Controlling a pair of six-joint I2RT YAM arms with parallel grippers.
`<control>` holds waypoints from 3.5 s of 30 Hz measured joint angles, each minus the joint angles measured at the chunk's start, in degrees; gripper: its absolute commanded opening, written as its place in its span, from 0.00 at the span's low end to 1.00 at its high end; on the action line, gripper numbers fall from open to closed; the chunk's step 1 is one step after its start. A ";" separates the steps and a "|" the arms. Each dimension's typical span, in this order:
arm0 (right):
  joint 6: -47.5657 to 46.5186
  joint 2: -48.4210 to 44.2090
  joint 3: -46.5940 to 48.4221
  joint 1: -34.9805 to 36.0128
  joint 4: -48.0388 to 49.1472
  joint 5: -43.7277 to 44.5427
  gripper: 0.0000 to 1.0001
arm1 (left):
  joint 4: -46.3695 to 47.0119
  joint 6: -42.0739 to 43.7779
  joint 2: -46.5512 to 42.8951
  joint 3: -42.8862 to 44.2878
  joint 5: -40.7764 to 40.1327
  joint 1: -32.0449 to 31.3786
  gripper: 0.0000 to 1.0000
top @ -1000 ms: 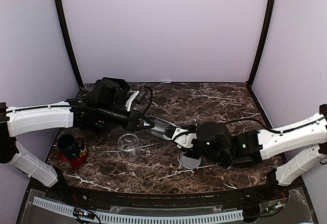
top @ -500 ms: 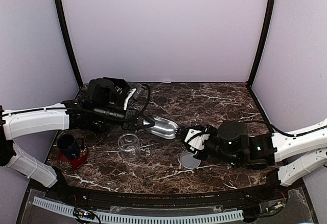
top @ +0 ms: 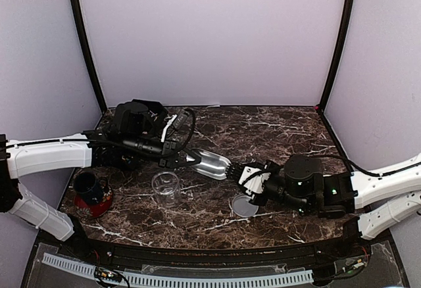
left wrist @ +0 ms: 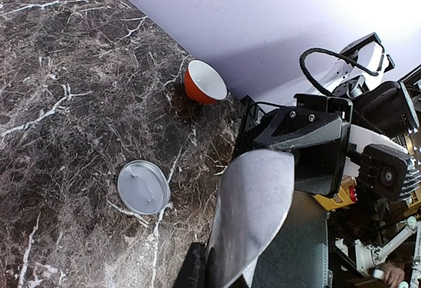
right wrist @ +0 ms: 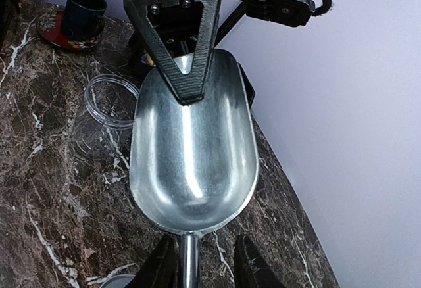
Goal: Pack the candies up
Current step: Pass from the left arm to the right, then move the plate to the center of the board.
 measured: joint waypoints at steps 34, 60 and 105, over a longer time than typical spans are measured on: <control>5.57 0.70 0.00 -0.94 -0.83 7.13 0.00 | -8.63 2.71 -5.27 1.79 -7.48 7.82 0.93; 27.96 -0.48 7.10 -13.20 -19.76 6.29 0.00 | -24.17 9.22 3.89 12.72 -35.06 39.01 0.98; 34.32 0.24 13.62 -13.57 -30.91 -0.28 0.00 | -28.70 19.87 43.08 38.73 -36.33 45.00 0.31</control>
